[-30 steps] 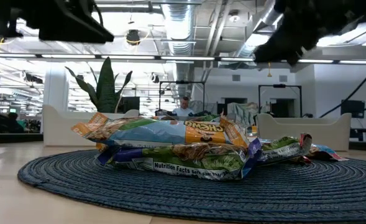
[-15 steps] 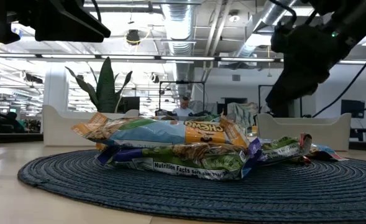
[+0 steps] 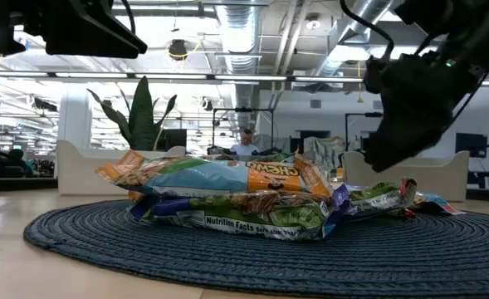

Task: Pick and place Granola Bars by type
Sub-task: Put the red granola bar into the black bin

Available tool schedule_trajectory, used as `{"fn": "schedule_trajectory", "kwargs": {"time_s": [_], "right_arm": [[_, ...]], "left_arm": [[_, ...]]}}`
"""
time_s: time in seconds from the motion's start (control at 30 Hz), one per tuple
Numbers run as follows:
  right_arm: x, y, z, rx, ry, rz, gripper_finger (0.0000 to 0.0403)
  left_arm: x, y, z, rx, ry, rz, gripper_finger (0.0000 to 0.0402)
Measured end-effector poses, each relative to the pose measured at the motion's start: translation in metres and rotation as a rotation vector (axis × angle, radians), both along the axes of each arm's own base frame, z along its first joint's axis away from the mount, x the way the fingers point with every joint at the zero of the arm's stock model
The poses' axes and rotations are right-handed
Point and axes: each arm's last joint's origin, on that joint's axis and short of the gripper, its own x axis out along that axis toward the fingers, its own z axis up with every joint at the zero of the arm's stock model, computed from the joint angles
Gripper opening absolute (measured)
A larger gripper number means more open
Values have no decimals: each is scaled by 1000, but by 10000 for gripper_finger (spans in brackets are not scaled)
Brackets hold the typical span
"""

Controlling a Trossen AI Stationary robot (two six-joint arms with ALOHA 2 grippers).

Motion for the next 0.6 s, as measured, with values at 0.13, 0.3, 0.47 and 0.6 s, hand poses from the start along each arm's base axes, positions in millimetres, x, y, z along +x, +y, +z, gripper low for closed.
{"fn": "schedule_trajectory", "kwargs": {"time_s": [0.13,0.3,0.47,0.6], "right_arm": [[0,5,-9,-1,35,3,255],[2,6,-16,4,68,8,255],[3,5,-17,17,70,3,255],[4,6,-17,30,59,7,255]], "left_arm": [[0,0,0,-14,-5,5,138],[0,0,0,-16,-7,5,138],[0,0,0,-11,-6,3,138],[0,0,0,-10,-6,3,138]]}}
